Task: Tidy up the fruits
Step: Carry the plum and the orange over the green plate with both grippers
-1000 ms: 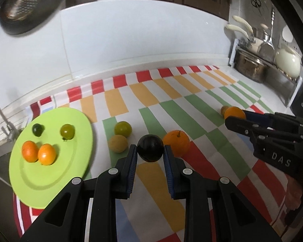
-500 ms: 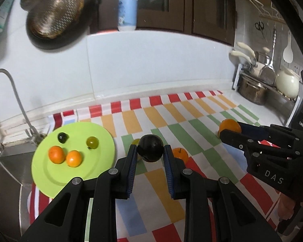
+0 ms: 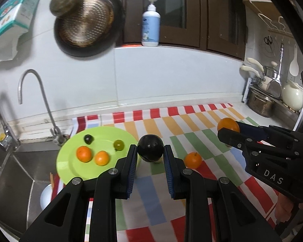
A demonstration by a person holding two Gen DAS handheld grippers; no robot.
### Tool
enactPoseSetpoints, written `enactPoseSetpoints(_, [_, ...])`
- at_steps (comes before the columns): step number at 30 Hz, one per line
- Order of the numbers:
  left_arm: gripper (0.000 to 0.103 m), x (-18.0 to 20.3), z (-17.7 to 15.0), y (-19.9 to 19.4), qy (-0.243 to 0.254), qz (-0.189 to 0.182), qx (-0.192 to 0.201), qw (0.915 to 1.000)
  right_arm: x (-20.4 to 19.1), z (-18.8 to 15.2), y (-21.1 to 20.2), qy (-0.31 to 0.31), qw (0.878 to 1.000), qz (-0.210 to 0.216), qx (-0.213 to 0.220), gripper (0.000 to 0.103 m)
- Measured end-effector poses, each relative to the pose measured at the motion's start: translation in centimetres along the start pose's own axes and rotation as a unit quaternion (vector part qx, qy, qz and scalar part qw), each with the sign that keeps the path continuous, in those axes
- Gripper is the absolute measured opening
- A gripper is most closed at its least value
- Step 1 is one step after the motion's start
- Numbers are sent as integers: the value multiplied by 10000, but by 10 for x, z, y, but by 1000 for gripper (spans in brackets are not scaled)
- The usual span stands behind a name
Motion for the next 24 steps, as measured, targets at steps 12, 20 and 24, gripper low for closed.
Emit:
enactPoseSetpoints(12, [26, -52, -1, -21, -25, 478, 75, 9988, -56, 12, 13, -119, 9988, 462, 142, 32])
enactPoseSetpoints(20, [26, -81, -5, -23, -90, 663, 48, 9977, -87, 15, 29, -185, 9974, 690, 102, 32])
enactPoseSetpoints(24, [26, -94, -9, -17, -140, 746, -4, 9971, -100, 16, 43, -258, 9966, 776, 45, 32])
Point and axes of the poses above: each gripper's, at about its wrist camera, not at the fingertips, and y roughly the way its jaws point, x to its right, z to its top, the point moved 6 cm from there along y, roughly the way its jaws point, and after that the axes turned 11 degrees about x, right-handed, at the moved point
